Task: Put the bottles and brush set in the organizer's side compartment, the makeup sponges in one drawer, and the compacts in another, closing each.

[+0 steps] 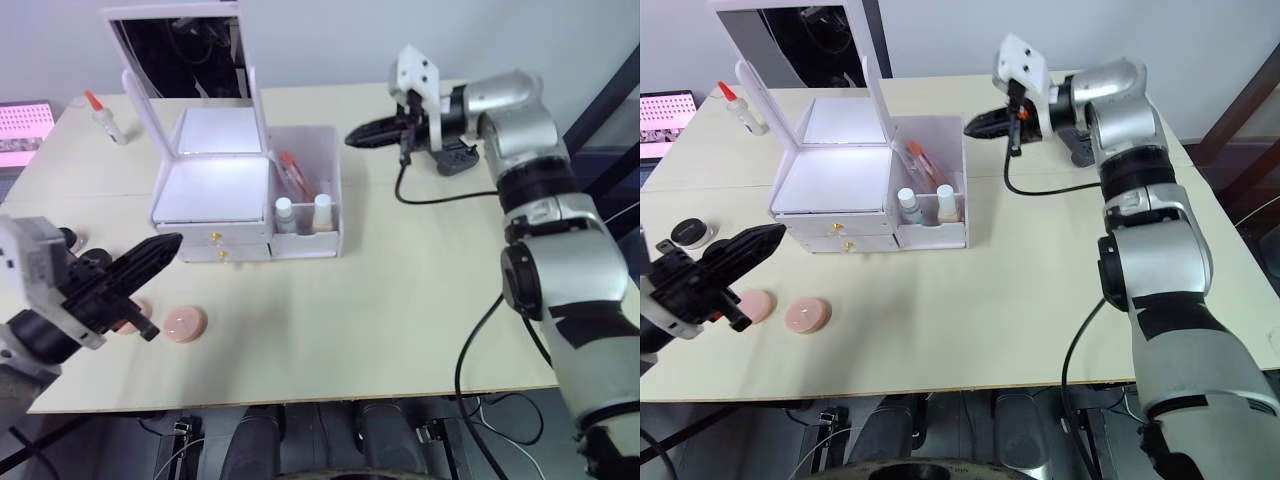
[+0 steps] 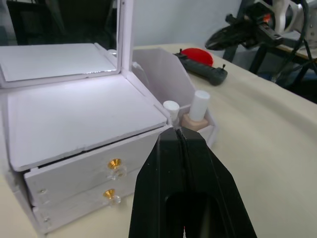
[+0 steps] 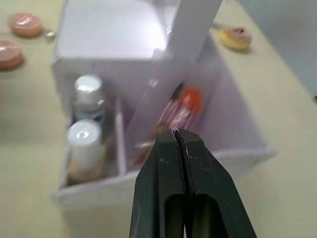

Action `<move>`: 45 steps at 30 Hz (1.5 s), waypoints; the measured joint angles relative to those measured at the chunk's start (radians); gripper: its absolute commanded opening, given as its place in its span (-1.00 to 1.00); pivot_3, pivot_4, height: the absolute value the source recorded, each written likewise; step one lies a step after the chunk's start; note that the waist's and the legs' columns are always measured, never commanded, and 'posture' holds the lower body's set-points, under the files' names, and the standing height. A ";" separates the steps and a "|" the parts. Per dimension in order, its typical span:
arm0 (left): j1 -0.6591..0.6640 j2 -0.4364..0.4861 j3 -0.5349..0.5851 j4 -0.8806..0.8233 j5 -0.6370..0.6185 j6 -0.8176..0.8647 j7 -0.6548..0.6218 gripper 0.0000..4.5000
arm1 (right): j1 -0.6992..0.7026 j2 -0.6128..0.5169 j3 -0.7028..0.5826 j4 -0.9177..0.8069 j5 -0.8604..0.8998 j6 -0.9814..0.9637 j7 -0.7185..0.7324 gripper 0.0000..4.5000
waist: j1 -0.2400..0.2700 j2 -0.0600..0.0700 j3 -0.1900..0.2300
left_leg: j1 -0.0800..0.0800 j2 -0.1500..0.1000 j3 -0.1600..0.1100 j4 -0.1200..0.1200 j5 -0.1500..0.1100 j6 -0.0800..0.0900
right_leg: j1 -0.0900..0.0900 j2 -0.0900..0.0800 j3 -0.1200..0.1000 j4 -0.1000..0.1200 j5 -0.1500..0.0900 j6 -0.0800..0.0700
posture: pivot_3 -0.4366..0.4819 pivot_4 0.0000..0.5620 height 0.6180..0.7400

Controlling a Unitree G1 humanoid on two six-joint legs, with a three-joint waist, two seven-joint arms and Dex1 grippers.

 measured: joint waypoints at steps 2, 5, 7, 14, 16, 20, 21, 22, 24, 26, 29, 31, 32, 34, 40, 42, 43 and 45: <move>0.054 0.000 0.063 0.007 -0.027 0.016 -0.022 -1.00 | 0.049 -0.025 -0.031 -0.032 0.049 0.062 0.014 -0.98 | 0.002 0.000 0.000 | -0.001 0.000 0.000 0.000 0.000 0.000 | 0.000 0.000 0.000 0.000 0.000 0.000 | -0.05 -0.47 1.00; 0.141 -0.004 0.178 0.043 -0.051 0.035 -0.069 -0.89 | 0.143 -0.068 -0.093 -0.102 0.126 0.132 0.020 -0.88 | 0.004 0.000 0.000 | -0.001 0.000 0.000 0.000 0.000 0.000 | 0.000 0.000 0.000 -0.001 0.000 0.000 | -0.05 -0.47 1.00; 0.216 -0.010 0.244 0.078 -0.038 0.054 -0.119 -0.62 | 0.218 -0.098 -0.126 -0.136 0.147 0.108 0.015 -0.62 | 0.003 -0.001 0.000 | -0.001 0.000 0.001 0.001 0.000 0.000 | 0.000 -0.001 0.000 -0.002 -0.001 0.000 | -0.05 -0.47 1.00; 0.367 -0.069 0.382 0.224 0.145 0.005 -0.358 0.91 | 0.412 -0.191 -0.197 -0.141 0.186 0.060 -0.009 0.90 | 0.000 0.000 0.000 | -0.001 0.000 0.004 0.002 0.000 0.000 | -0.001 -0.003 0.000 -0.003 -0.001 0.002 | -0.05 -0.47 1.00; 0.369 -0.096 0.396 0.375 0.242 -0.061 -0.408 0.96 | 0.447 -0.225 -0.238 -0.099 0.202 0.037 -0.041 0.95 | -0.001 0.000 0.001 | -0.001 0.000 0.004 0.001 0.000 0.000 | -0.001 -0.003 0.000 -0.004 -0.002 0.003 | -0.05 -0.47 1.00; 0.386 -0.125 0.399 0.563 0.355 -0.134 -0.489 0.96 | 0.469 -0.286 -0.284 0.008 0.204 -0.016 -0.085 0.95 | -0.003 0.000 0.000 | -0.004 0.000 0.007 0.001 -0.001 -0.001 | -0.001 -0.005 0.000 -0.012 -0.001 0.002 | -0.05 -0.47 1.00; 0.383 -0.122 0.401 0.589 0.365 -0.146 -0.507 0.96 | 0.470 -0.292 -0.284 0.033 0.203 -0.034 -0.091 0.95 | -0.002 0.000 0.000 | -0.004 0.000 0.007 0.002 -0.001 -0.001 | 0.000 -0.005 0.000 -0.015 -0.001 0.002 | -0.05 -0.47 1.00; 0.381 -0.120 0.406 0.605 0.375 -0.156 -0.519 0.96 | 0.470 -0.296 -0.284 0.055 0.202 -0.050 -0.097 0.95 | -0.002 0.000 0.000 | -0.004 0.000 0.008 0.002 -0.002 -0.003 | 0.000 -0.006 0.000 -0.015 -0.001 0.002 | -0.05 -0.47 1.00; 0.372 -0.115 0.412 0.632 0.390 -0.170 -0.536 0.96 | 0.470 -0.298 -0.284 0.090 0.199 -0.069 -0.109 0.95 | -0.002 0.000 0.000 | -0.005 0.000 0.011 0.002 -0.002 -0.004 | 0.000 -0.008 0.000 -0.016 -0.001 0.001 | -0.05 -0.47 1.00; 0.362 -0.115 0.415 0.643 0.399 -0.174 -0.546 0.96 | 0.470 -0.298 -0.283 0.108 0.199 -0.076 -0.113 0.95 | -0.001 0.000 0.000 | -0.005 0.000 0.012 0.002 -0.002 -0.003 | 0.000 -0.008 0.001 -0.016 -0.001 0.001 | -0.05 -0.47 1.00; 0.345 -0.115 0.414 0.640 0.419 -0.181 -0.551 0.96 | 0.455 -0.297 -0.282 0.118 0.199 -0.072 -0.119 0.95 | 0.000 0.000 0.000 | -0.005 0.000 0.012 0.001 -0.001 -0.001 | -0.001 -0.008 0.001 -0.014 0.002 -0.003 | -0.05 -0.47 1.00; 0.333 -0.118 0.414 0.617 0.429 -0.181 -0.543 0.96 | 0.424 -0.284 -0.283 0.118 0.204 -0.047 -0.122 0.95 | -0.002 0.000 0.000 | -0.004 0.001 0.012 0.000 -0.001 -0.001 | -0.001 -0.007 0.001 -0.013 0.002 -0.003 | -0.05 -0.47 1.00; 0.321 -0.124 0.412 0.580 0.429 -0.180 -0.528 0.96 | 0.401 -0.264 -0.282 0.103 0.210 -0.021 -0.121 0.95 | -0.004 0.000 0.000 | -0.004 0.002 0.013 0.000 -0.001 -0.001 | -0.002 -0.007 0.001 -0.012 0.002 -0.003 | -0.05 -0.47 1.00; 0.306 -0.135 0.398 0.482 0.422 -0.172 -0.490 0.96 | 0.367 -0.217 -0.266 0.040 0.218 0.034 -0.108 0.95 | -0.004 -0.001 0.000 | -0.003 0.003 0.013 0.000 -0.001 -0.001 | -0.002 -0.006 0.001 -0.011 0.002 -0.003 | -0.05 -0.47 1.00; 0.227 -0.282 0.257 0.146 0.361 -0.113 -0.212 0.96 | 0.356 -0.132 -0.140 -0.336 0.294 0.312 -0.029 0.95 | 0.012 -0.001 0.001 | -0.003 0.003 0.012 0.000 -0.001 -0.001 | -0.001 -0.006 0.001 -0.008 0.003 -0.001 | -0.05 -0.47 1.00; 0.217 -0.316 0.185 0.048 0.336 -0.091 -0.121 0.96 | 0.357 -0.132 -0.111 -0.469 0.332 0.402 -0.014 0.95 | 0.025 -0.001 0.001 | -0.003 0.003 0.013 0.001 -0.001 -0.001 | -0.001 -0.006 0.001 -0.008 0.003 -0.001 | -0.05 -0.47 1.00; 0.208 -0.336 0.133 -0.005 0.337 -0.079 -0.066 0.96 | 0.358 -0.140 -0.098 -0.532 0.353 0.456 -0.005 0.95 | 0.031 -0.001 0.001 | -0.003 0.003 0.012 0.002 -0.001 -0.001 | -0.001 -0.005 0.001 -0.009 0.003 -0.001 | -0.05 -0.47 1.00; 0.140 -0.409 -0.023 -0.092 0.369 -0.065 0.060 0.96 | 0.358 -0.157 -0.053 -0.651 0.382 0.544 0.022 0.95 | 0.041 -0.001 0.000 | -0.002 0.002 0.013 0.004 0.000 0.000 | 0.001 -0.005 0.002 -0.008 0.003 -0.001 | -0.05 -0.47 1.00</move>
